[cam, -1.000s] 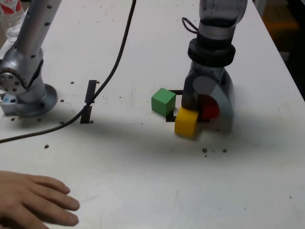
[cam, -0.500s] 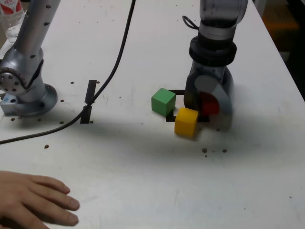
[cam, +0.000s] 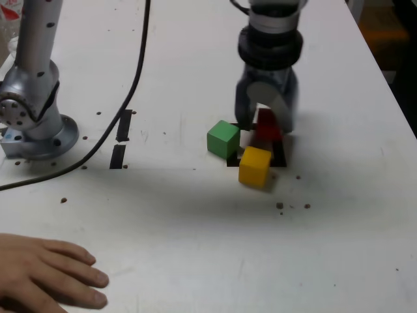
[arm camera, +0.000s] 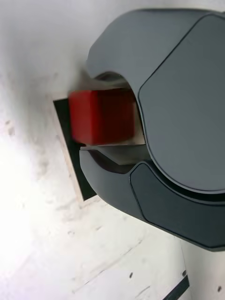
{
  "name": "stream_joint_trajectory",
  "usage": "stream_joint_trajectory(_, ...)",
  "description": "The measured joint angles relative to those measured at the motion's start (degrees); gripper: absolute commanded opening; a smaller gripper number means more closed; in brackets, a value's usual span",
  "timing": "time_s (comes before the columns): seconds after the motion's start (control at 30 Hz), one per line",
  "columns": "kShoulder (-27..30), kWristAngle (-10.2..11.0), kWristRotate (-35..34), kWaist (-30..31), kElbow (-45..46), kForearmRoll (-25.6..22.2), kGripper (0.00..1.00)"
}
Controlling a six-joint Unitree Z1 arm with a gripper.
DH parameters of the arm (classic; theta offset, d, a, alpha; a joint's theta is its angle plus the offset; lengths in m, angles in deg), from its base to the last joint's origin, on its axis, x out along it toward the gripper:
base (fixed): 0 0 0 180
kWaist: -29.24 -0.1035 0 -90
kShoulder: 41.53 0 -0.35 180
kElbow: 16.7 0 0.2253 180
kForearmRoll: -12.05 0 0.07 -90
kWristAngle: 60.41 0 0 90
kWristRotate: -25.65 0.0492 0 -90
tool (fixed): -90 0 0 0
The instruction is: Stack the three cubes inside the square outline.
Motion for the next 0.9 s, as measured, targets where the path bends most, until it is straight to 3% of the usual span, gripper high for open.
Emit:
stream_joint_trajectory(0.23, 1.0, 1.2, -0.1, -1.4, 4.3, 3.0, 0.24)
stream_joint_trajectory(0.73, 1.3, 0.5, -0.1, -1.7, 5.6, 4.4, 0.19)
stream_joint_trajectory(0.9, 2.1, 1.5, -0.1, -1.7, 5.8, 3.2, 0.18)
